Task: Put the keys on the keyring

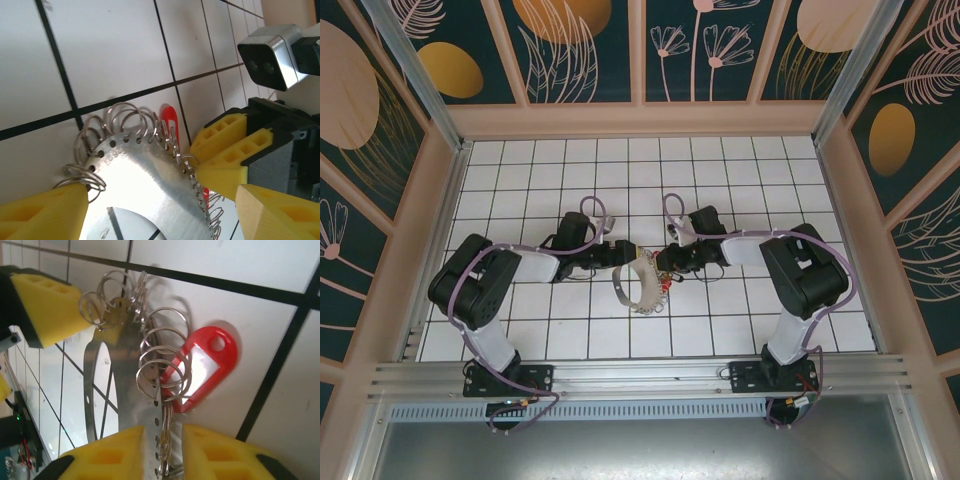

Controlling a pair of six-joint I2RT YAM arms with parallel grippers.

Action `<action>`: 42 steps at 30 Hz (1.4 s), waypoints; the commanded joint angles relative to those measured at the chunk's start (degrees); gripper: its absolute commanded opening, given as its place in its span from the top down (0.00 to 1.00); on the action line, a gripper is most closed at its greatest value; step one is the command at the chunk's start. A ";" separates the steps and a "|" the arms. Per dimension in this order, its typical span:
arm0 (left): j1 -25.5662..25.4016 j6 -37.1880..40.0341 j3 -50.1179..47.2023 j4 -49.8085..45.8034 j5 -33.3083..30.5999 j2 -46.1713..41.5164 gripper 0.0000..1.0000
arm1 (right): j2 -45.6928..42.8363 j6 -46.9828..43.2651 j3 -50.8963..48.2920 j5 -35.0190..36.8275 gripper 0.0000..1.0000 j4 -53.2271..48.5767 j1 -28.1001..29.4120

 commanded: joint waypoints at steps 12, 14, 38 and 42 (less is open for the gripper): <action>0.04 -4.09 -4.81 -3.94 1.47 -2.92 0.28 | 4.37 -4.24 3.65 -5.11 0.70 -1.92 2.97; 0.04 -4.18 -4.11 -3.37 2.25 -1.93 0.32 | 4.76 -4.12 3.85 -5.51 0.73 -1.65 2.97; 0.44 -6.76 -6.14 -0.92 -7.47 -7.50 0.16 | -9.53 8.16 -8.70 -7.80 1.00 17.69 -2.16; 0.42 -7.83 -6.42 4.35 -1.72 -6.01 0.19 | -10.28 9.87 -9.85 -7.70 1.00 19.96 -3.15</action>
